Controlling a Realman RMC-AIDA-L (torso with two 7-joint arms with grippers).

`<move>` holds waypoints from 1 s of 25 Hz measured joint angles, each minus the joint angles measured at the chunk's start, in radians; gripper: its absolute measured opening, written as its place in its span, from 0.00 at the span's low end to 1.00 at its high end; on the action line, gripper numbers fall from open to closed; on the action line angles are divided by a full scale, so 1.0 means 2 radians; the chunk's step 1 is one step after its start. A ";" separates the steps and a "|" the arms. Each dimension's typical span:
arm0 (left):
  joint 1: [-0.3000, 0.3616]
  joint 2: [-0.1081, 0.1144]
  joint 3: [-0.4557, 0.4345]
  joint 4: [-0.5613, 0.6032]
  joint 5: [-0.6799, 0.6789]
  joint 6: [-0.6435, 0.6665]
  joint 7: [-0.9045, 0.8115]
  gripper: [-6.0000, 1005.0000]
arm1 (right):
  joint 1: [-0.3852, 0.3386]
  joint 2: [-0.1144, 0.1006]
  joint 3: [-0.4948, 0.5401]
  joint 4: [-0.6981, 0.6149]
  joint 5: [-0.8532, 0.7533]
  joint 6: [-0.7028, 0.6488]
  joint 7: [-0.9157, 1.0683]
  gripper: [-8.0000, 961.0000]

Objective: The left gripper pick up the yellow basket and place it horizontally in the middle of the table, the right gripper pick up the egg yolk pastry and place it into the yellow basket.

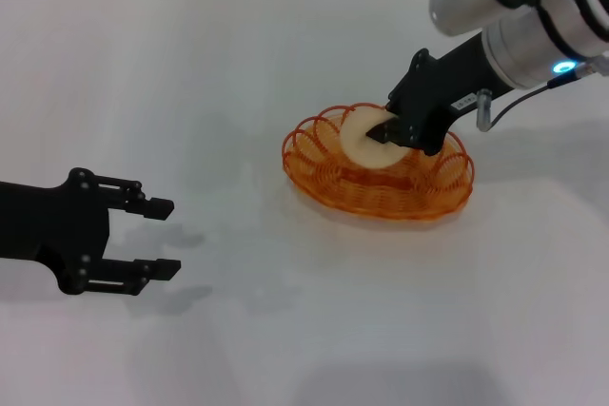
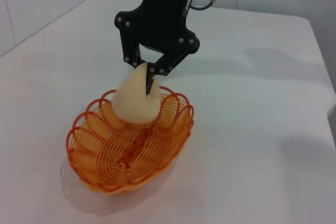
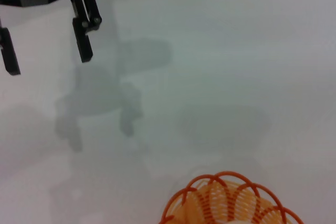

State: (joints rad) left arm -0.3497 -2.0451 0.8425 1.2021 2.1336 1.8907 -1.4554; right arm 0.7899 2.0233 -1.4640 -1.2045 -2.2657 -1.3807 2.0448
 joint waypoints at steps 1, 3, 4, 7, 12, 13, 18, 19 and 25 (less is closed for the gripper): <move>0.000 0.000 0.000 0.000 0.000 0.000 0.000 0.64 | 0.001 0.000 -0.001 0.002 -0.001 0.003 0.000 0.06; 0.001 0.001 0.000 0.000 0.000 -0.001 0.000 0.64 | 0.002 0.000 -0.002 0.006 -0.003 0.007 0.001 0.06; 0.001 0.001 0.000 0.000 0.000 -0.001 0.000 0.64 | 0.002 0.000 -0.002 0.006 -0.003 0.007 0.001 0.09; 0.002 0.001 -0.001 -0.001 0.000 -0.004 0.000 0.64 | 0.002 0.000 -0.002 0.007 -0.003 0.006 0.001 0.16; 0.001 0.001 -0.001 -0.001 0.000 -0.006 0.000 0.64 | 0.000 -0.002 -0.002 0.006 -0.004 0.004 0.002 0.29; 0.001 0.001 -0.001 -0.001 0.000 -0.007 0.000 0.64 | 0.000 -0.002 -0.002 0.006 -0.004 0.004 0.002 0.31; 0.002 0.001 -0.006 -0.001 0.000 -0.008 0.000 0.64 | -0.019 -0.004 0.019 -0.022 -0.002 -0.011 0.001 0.46; 0.002 0.002 -0.014 -0.002 0.000 -0.009 0.002 0.64 | -0.028 -0.005 0.030 -0.033 -0.002 -0.017 0.000 0.50; -0.007 0.011 -0.030 -0.036 -0.005 -0.015 0.016 0.64 | -0.104 -0.006 0.123 -0.066 0.068 -0.042 -0.049 0.74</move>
State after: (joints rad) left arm -0.3640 -2.0230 0.7831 1.1310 2.1243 1.8612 -1.4225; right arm 0.5816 2.0115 -1.2179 -1.3357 -2.1292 -1.4646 1.9466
